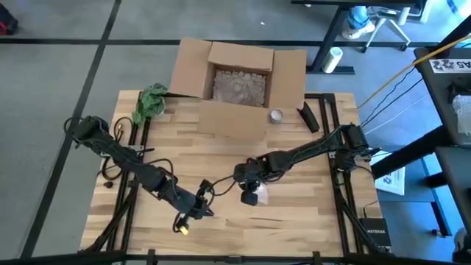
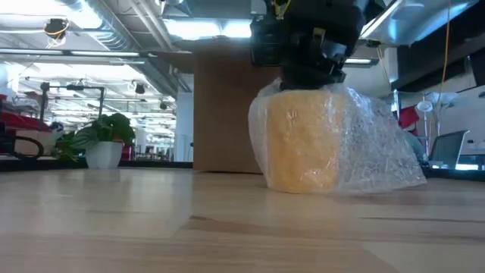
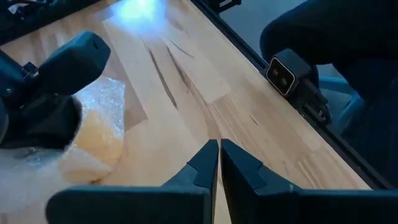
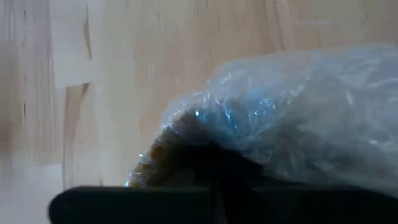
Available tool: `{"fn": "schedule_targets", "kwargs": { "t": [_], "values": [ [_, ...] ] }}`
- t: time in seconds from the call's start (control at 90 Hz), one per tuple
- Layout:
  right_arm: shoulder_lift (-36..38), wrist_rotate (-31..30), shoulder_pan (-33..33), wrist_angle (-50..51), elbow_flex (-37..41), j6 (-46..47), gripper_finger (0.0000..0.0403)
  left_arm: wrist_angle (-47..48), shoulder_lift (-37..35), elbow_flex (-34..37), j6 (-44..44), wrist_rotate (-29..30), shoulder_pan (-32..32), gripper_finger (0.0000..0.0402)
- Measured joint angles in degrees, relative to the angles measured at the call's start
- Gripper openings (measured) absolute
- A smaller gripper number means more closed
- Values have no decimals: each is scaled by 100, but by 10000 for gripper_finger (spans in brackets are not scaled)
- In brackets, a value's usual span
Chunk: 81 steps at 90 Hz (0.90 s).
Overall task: Wrap mug
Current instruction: Wrap the yellow mug with the bubble wrap
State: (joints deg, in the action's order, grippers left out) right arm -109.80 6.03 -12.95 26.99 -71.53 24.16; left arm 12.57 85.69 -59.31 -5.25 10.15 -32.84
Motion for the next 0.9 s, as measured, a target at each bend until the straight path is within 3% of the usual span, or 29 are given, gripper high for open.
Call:
{"fn": "schedule_targets", "kwargs": {
  "t": [0.367, 0.7, 0.9],
  "values": [
    [59, -45, -12, -16, 4, -25, 0, 5, 0, 0, -12, 0, 0, 0],
    [557, -141, -22, 227, -153, -44, 0, 23, 0, 0, -10, -2, 0, 0],
    [772, -591, -155, 829, -411, -46, 0, 27, 0, 0, 10, -2, 0, 0]
  ]
}}
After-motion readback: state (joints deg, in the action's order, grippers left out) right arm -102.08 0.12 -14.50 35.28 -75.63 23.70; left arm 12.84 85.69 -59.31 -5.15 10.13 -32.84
